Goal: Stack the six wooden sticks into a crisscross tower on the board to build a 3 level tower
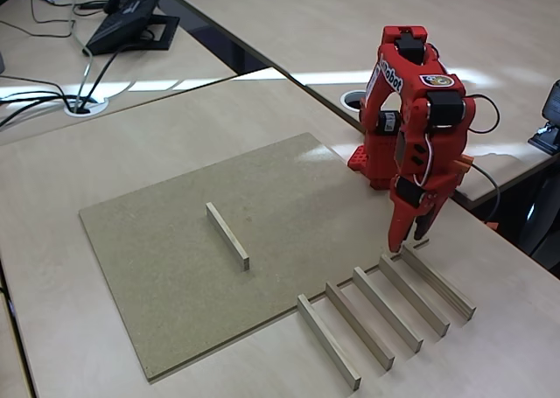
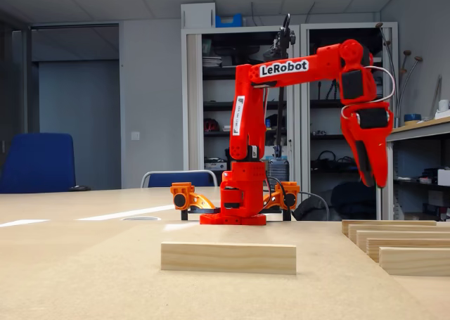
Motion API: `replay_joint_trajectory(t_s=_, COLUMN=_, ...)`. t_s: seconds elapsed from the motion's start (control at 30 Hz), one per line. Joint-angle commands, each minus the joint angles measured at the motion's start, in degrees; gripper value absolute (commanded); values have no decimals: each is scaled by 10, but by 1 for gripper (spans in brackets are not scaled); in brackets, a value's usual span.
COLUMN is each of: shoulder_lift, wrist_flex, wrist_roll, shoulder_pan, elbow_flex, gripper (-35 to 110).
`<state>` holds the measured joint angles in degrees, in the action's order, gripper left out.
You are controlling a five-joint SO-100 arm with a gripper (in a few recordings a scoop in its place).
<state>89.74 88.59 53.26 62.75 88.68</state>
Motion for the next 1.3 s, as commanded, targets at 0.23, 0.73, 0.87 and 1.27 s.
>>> replay_joint_trajectory(t_s=0.23, shoulder_lift=41, wrist_flex=-76, wrist_roll=79, shoulder_pan=83, elbow_flex=82, gripper=22)
replay_joint_trajectory(t_s=0.73, shoulder_lift=13, wrist_flex=-185, wrist_roll=105, shoulder_pan=107, elbow_flex=146, gripper=21)
replay_joint_trajectory(t_s=0.87, shoulder_lift=0, wrist_flex=-204, wrist_roll=109, shoulder_pan=111, elbow_flex=151, gripper=21)
replay_joint_trajectory(t_s=1.27, shoulder_lift=-31, wrist_flex=-265, wrist_roll=125, shoulder_pan=121, elbow_flex=173, gripper=21)
